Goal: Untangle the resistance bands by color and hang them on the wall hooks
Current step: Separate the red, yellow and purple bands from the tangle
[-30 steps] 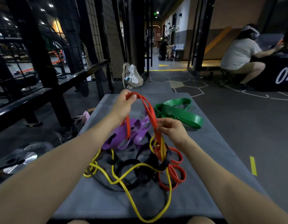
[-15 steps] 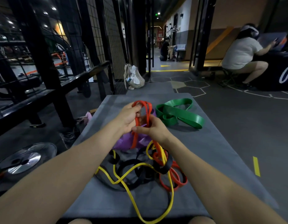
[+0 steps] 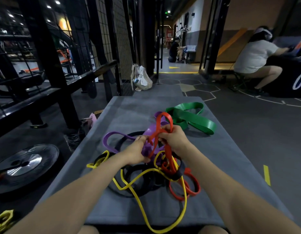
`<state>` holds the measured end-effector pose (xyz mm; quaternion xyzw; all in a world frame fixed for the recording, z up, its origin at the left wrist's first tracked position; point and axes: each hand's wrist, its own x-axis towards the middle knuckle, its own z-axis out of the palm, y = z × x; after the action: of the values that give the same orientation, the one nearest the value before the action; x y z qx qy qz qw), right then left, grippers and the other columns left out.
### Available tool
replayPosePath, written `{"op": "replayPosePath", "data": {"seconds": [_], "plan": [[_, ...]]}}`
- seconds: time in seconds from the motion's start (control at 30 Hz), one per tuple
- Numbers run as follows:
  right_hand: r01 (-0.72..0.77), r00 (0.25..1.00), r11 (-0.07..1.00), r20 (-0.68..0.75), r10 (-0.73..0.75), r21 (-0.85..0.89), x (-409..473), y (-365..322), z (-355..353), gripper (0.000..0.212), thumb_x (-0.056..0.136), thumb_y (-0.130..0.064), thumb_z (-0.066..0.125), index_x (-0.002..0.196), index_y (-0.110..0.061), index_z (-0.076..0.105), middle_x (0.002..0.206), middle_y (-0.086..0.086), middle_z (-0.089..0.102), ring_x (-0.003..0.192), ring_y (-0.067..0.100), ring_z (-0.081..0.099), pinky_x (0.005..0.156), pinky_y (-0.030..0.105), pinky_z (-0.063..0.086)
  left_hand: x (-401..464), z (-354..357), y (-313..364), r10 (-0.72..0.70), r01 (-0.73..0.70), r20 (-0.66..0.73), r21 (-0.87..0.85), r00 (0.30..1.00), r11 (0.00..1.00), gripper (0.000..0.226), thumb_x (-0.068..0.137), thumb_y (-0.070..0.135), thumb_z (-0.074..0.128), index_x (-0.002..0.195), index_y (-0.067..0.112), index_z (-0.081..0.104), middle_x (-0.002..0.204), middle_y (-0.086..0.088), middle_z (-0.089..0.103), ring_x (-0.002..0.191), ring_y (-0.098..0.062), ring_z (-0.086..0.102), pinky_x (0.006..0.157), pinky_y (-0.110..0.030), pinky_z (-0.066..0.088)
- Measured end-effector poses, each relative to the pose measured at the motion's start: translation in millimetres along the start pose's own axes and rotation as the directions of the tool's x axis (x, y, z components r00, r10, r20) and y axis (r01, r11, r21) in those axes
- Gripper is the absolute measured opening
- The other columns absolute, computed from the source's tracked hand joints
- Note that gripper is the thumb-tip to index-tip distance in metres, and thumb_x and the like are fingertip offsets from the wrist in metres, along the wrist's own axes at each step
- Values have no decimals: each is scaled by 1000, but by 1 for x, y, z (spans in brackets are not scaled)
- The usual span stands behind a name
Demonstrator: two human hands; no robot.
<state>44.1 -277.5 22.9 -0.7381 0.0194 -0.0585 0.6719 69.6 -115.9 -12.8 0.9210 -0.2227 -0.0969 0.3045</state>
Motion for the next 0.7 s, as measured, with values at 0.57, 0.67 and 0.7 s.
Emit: {"op": "replayPosePath", "data": {"seconds": [0.57, 0.67, 0.7], "plan": [[-44, 998, 979, 51, 35, 198, -11, -2, -22, 14, 88, -9, 60, 75, -6, 58, 49, -1, 56, 39, 8, 50, 41, 19, 40, 19, -1, -31, -121, 57, 130, 414, 984, 908, 71, 76, 22, 76, 137, 20, 40, 128, -4, 38, 119, -29, 48, 99, -36, 43], [-56, 998, 975, -4, 59, 213, -10, 0, -23, 18, 92, -14, 56, 78, -5, 58, 52, 2, 56, 37, 10, 49, 40, 21, 40, 16, -6, -29, -12, -13, 72, 327, 997, 945, 44, 74, 25, 77, 112, 14, 58, 109, 1, 41, 109, -24, 50, 86, -23, 39], [-61, 996, 980, -45, 71, 188, -8, 2, -23, 19, 93, -15, 56, 76, -5, 57, 53, 5, 54, 36, 10, 48, 40, 22, 40, 15, -13, -26, 36, -46, 39, 311, 999, 949, 36, 73, 27, 77, 102, 13, 61, 100, 1, 39, 102, -23, 51, 80, -21, 36]]}}
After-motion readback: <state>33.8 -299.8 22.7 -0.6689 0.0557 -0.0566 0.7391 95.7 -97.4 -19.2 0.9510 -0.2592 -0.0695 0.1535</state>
